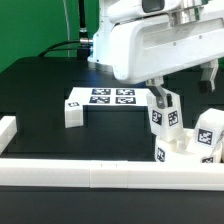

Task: Assemble stool

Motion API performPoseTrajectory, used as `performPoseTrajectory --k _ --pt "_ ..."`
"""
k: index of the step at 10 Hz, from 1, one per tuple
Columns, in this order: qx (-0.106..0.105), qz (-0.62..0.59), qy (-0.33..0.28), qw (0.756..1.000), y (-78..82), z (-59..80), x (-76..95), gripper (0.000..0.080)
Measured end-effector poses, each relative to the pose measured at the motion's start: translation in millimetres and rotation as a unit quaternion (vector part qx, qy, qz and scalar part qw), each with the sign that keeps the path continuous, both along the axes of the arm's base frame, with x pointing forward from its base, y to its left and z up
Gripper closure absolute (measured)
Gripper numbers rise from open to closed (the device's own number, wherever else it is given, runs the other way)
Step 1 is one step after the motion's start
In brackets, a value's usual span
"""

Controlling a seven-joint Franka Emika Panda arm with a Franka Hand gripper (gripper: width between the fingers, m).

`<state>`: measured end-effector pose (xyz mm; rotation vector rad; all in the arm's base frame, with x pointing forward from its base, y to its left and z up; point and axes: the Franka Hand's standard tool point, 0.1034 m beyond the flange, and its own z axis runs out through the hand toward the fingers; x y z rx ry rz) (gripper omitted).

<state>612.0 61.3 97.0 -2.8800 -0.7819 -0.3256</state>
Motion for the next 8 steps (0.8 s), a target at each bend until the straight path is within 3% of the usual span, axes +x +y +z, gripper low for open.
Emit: performPoseTrajectory --k 5,8 --pt "0.0 -0.001 0.002 1.0 -1.1 -0.6 -0.9 0.015" --pt "-0.011 -0.021 0.004 1.0 -20.1 23.4 -0.3 0.015"
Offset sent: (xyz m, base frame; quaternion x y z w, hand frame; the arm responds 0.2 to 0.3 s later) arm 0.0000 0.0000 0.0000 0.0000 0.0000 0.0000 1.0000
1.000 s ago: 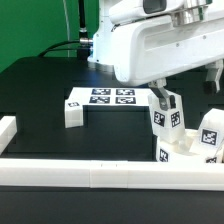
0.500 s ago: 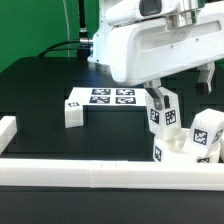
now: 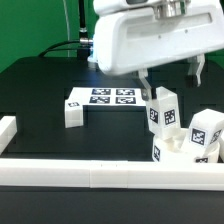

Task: Assemble stool

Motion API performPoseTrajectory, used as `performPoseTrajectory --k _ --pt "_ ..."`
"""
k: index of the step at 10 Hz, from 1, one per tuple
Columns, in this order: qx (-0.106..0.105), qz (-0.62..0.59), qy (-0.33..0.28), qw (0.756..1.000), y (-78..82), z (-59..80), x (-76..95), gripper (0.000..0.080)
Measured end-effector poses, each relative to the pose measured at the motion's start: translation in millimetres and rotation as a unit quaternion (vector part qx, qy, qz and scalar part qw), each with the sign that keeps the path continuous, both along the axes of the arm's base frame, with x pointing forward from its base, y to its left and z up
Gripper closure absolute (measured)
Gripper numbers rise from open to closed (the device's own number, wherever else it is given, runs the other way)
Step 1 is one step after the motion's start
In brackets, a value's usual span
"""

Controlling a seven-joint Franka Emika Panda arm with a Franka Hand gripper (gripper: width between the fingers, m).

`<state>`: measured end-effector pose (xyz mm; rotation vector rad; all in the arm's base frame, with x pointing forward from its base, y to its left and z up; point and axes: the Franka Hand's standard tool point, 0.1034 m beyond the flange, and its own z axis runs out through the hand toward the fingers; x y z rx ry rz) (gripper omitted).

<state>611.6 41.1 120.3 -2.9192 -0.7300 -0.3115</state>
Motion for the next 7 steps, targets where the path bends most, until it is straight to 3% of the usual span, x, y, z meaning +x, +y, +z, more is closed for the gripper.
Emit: performPoseTrajectory --k 1,4,5,6,7 --pt "-0.001 0.0 -0.004 1.0 -0.3 4.8 1.5 0.015" --pt "0.0 0.003 0.006 1.0 2.5 1.8 -1.7 0.015" --pt "-0.001 -0.001 0.036 0.999 7.1 0.9 -7.8 0.015" --pt "-0.019 -0.003 0.065 0.998 9.3 3.6 -10.0 0.015" --pt "-0.022 0.0 0.076 0.997 8.4 3.5 -8.7 0.015"
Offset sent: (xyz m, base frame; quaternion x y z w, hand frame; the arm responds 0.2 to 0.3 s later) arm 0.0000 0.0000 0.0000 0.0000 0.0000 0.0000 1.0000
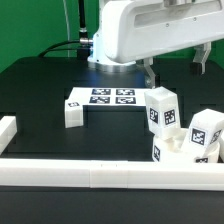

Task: Assemble stool

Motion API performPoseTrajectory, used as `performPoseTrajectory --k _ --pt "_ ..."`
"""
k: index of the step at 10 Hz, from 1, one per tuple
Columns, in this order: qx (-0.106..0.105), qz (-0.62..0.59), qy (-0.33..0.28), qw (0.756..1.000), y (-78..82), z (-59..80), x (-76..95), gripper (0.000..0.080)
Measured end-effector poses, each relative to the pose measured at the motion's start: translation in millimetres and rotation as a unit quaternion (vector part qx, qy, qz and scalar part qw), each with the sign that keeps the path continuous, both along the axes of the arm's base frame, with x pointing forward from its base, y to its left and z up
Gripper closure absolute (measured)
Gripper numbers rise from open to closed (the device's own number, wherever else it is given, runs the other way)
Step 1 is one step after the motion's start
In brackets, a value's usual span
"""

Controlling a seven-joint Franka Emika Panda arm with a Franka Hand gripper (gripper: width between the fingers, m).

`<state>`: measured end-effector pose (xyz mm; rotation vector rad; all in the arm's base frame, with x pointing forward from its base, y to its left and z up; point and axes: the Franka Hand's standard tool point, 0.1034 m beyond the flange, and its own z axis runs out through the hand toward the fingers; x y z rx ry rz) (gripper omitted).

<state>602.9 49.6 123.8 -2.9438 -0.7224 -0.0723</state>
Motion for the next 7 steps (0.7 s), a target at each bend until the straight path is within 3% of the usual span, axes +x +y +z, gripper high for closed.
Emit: performPoseTrajectory --k 2,7 --pt "-0.003 0.008 0.073 0.997 11.8 0.4 -9.4 0.015" --pt "-0.004 0.018 0.064 0.998 9.2 -4.9 -4.9 0.015"
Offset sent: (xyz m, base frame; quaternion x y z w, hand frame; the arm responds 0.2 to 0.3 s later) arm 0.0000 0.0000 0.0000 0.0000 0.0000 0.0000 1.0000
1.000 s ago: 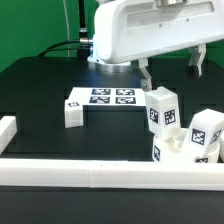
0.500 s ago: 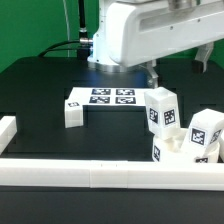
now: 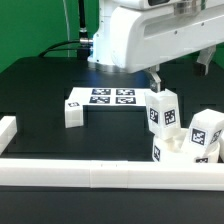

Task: Assemble stool

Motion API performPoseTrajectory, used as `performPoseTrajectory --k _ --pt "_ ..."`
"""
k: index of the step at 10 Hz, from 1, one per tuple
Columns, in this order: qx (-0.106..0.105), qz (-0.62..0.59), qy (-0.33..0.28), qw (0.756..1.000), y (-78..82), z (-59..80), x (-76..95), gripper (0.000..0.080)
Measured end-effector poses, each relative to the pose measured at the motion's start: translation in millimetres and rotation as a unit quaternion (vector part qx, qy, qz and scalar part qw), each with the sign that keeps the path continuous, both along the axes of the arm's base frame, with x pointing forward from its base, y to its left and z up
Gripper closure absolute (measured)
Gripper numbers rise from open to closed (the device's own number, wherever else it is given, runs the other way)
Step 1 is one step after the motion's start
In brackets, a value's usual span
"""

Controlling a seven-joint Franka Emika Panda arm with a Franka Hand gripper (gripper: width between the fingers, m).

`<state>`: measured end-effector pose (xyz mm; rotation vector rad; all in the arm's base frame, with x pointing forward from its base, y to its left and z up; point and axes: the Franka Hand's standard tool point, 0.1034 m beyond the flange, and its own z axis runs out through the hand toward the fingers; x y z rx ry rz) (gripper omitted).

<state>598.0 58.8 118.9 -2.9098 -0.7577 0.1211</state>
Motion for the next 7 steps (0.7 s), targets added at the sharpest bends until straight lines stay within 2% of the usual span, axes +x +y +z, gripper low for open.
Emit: performPoseTrajectory --k 3,7 --pt "-0.001 -0.005 -0.002 1.0 -1.4 -1.2 0.1 0.015" --pt "-0.005 -0.004 -0.007 1.0 -23.3 -11.1 1.2 0.015"
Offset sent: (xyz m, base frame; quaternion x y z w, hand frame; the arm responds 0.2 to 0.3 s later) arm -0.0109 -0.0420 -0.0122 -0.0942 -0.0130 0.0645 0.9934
